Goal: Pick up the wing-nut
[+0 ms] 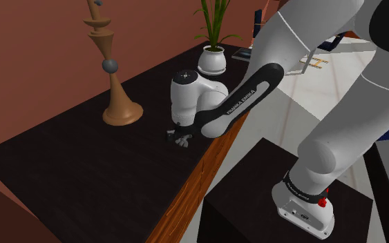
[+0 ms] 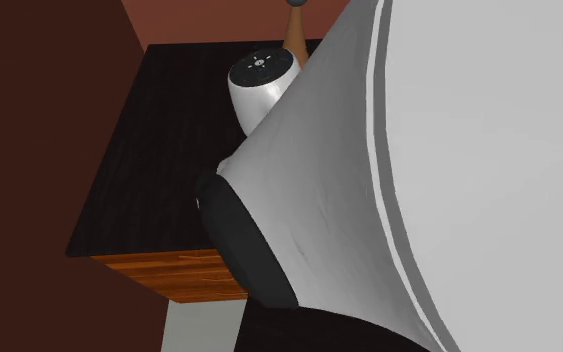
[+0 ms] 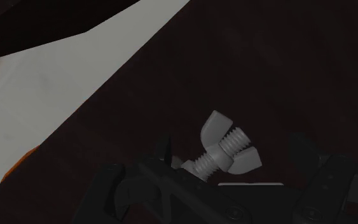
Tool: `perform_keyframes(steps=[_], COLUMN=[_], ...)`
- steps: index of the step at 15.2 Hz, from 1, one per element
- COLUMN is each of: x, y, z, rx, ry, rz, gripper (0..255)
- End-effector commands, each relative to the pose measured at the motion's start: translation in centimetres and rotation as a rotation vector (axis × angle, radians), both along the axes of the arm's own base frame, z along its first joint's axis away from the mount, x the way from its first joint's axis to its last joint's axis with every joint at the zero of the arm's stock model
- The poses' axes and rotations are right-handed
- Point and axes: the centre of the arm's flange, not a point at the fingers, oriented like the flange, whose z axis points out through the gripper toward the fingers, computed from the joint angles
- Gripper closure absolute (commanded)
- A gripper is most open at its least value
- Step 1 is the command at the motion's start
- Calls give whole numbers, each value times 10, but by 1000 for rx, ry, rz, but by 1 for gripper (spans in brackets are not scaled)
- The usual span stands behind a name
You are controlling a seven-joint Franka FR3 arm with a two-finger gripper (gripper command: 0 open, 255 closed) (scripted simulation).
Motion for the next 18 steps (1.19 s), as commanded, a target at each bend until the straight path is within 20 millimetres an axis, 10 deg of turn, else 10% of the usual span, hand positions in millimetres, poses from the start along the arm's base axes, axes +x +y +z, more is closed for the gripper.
perform_keyframes(steps=[1, 2, 3, 18], x=[0, 0, -1, 0], y=[-1, -1, -1, -1], z=[-8, -8, -8, 24], rx=[-1, -1, -1, -1], ry=[-1, -1, -1, -1], rz=[1, 1, 1, 1], gripper=[0, 0, 255, 255])
